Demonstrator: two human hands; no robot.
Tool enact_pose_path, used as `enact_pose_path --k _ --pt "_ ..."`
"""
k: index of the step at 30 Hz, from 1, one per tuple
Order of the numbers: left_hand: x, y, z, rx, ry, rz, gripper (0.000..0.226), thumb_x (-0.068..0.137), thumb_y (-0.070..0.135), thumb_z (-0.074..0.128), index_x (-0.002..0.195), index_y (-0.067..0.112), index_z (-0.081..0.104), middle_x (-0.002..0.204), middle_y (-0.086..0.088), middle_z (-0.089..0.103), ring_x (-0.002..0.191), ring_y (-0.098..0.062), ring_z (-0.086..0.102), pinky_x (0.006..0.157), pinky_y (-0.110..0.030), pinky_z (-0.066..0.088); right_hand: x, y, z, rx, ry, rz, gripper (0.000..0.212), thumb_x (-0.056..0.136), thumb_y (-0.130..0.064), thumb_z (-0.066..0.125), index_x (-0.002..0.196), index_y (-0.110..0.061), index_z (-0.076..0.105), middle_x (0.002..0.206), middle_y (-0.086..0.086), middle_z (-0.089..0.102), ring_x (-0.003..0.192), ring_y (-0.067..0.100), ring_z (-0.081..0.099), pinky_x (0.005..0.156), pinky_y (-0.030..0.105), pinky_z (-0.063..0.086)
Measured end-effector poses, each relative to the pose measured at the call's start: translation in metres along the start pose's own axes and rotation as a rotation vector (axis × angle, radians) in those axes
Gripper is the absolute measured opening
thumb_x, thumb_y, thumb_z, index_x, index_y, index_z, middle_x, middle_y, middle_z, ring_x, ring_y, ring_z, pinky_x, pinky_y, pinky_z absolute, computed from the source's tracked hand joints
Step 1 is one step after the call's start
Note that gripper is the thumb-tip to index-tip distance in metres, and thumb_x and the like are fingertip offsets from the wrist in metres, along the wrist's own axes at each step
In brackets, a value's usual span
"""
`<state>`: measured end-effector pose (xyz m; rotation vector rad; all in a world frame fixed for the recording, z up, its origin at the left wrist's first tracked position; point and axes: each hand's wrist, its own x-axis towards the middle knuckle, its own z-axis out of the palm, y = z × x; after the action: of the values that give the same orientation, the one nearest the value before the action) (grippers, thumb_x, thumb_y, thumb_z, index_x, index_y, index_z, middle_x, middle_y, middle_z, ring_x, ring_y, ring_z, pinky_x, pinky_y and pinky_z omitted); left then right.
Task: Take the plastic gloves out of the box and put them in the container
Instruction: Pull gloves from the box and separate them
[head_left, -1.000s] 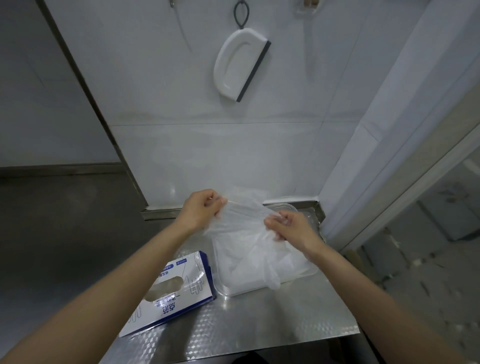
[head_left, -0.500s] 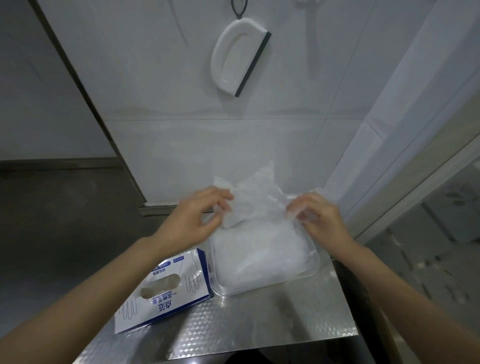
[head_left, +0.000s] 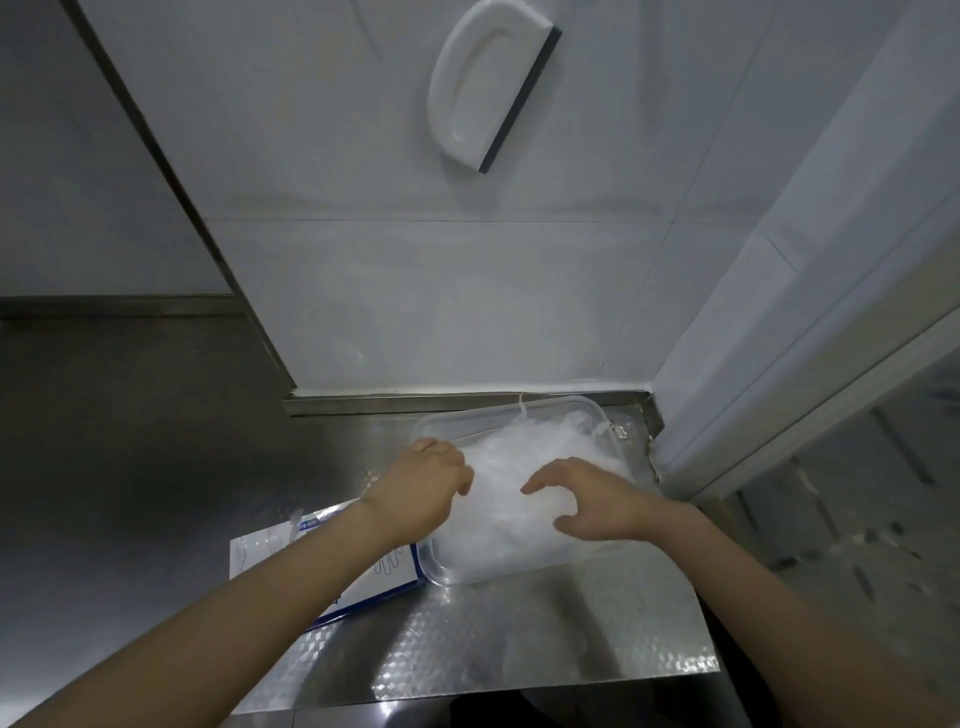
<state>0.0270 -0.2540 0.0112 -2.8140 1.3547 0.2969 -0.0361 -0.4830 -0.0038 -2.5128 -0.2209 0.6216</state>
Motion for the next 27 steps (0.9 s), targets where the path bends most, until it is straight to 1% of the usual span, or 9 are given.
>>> enact_pose_path --k 1,3,5,6,9,12,15,20,27 --pt "0.003 0.005 -0.002 -0.044 0.070 -0.052 0.037 0.090 0.000 0.041 0.119 0.018 0.056 0.126 0.000 0.054 0.118 -0.016 0.045 0.101 -0.025 0.027 -0.002 -0.007 -0.007 0.084 0.051 -0.012 0.041 0.085 -0.015 0.060 0.122 -0.033 0.057 0.124 -0.016 0.052 0.115 -0.002 0.044 0.101 0.017 0.034" --pt "0.009 0.016 0.000 -0.112 0.153 -0.117 0.034 0.090 0.001 0.040 0.117 0.017 0.054 0.121 -0.001 0.054 0.109 -0.018 0.047 0.089 -0.025 0.031 -0.002 -0.025 -0.012 0.190 0.273 -0.064 0.025 0.089 -0.019 0.059 0.112 -0.029 0.064 0.110 -0.017 0.060 0.101 -0.005 0.053 0.094 0.014 0.040" --pt "0.017 0.028 0.010 -0.118 0.125 -0.138 0.034 0.092 0.004 0.040 0.123 0.015 0.049 0.125 -0.003 0.049 0.111 -0.020 0.045 0.090 -0.026 0.033 0.003 -0.037 -0.008 0.094 0.426 -0.079 0.018 0.093 -0.020 0.055 0.106 -0.023 0.066 0.103 -0.012 0.065 0.094 0.001 0.058 0.088 0.019 0.045" --pt "0.021 0.033 0.016 -0.110 0.085 -0.156 0.036 0.093 0.006 0.041 0.128 0.015 0.045 0.129 -0.005 0.046 0.114 -0.021 0.044 0.094 -0.028 0.033 0.008 -0.039 -0.003 -0.008 0.425 -0.074 0.019 0.094 -0.020 0.053 0.109 -0.021 0.065 0.107 -0.009 0.064 0.098 0.006 0.058 0.087 0.022 0.045" --pt "0.031 0.039 0.034 -0.062 -0.090 -0.211 0.045 0.096 0.016 0.045 0.139 0.013 0.033 0.137 -0.010 0.037 0.123 -0.026 0.038 0.100 -0.034 0.033 0.028 -0.026 0.011 -0.341 0.184 -0.017 0.034 0.094 -0.021 0.054 0.128 -0.020 0.051 0.129 -0.001 0.052 0.116 0.017 0.049 0.090 0.029 0.041" --pt "0.035 0.040 0.048 0.007 -0.263 -0.235 0.053 0.095 0.025 0.051 0.141 0.012 0.028 0.142 -0.013 0.030 0.127 -0.032 0.034 0.100 -0.039 0.034 0.039 -0.006 0.018 -0.469 0.015 0.059 0.056 0.089 -0.020 0.062 0.140 -0.022 0.038 0.138 0.004 0.039 0.122 0.021 0.043 0.093 0.033 0.040" --pt "0.039 0.038 0.055 0.031 -0.368 -0.261 0.066 0.092 0.028 0.057 0.145 0.015 0.020 0.150 -0.012 0.018 0.133 -0.038 0.027 0.104 -0.042 0.035 0.046 0.010 0.017 -0.511 -0.003 0.092 0.067 0.085 -0.024 0.067 0.144 -0.024 0.034 0.143 0.003 0.033 0.126 0.022 0.038 0.097 0.034 0.037" --pt "0.047 0.034 0.060 0.020 -0.482 -0.290 0.087 0.087 0.016 0.064 0.150 0.019 0.004 0.157 -0.013 0.001 0.139 -0.043 0.017 0.107 -0.039 0.034 0.050 0.028 0.020 -0.561 -0.018 0.088 0.075 0.083 -0.037 0.067 0.146 -0.026 0.028 0.147 -0.001 0.030 0.131 0.019 0.032 0.105 0.030 0.029" --pt "0.050 0.034 0.064 0.055 -0.557 -0.304 0.090 0.088 0.013 0.063 0.151 0.019 -0.002 0.157 -0.015 -0.003 0.140 -0.041 0.018 0.112 -0.038 0.025 0.055 0.032 0.035 -0.499 -0.037 0.113 0.074 0.085 -0.027 0.066 0.147 -0.027 0.026 0.145 0.000 0.032 0.131 0.020 0.032 0.103 0.032 0.037"
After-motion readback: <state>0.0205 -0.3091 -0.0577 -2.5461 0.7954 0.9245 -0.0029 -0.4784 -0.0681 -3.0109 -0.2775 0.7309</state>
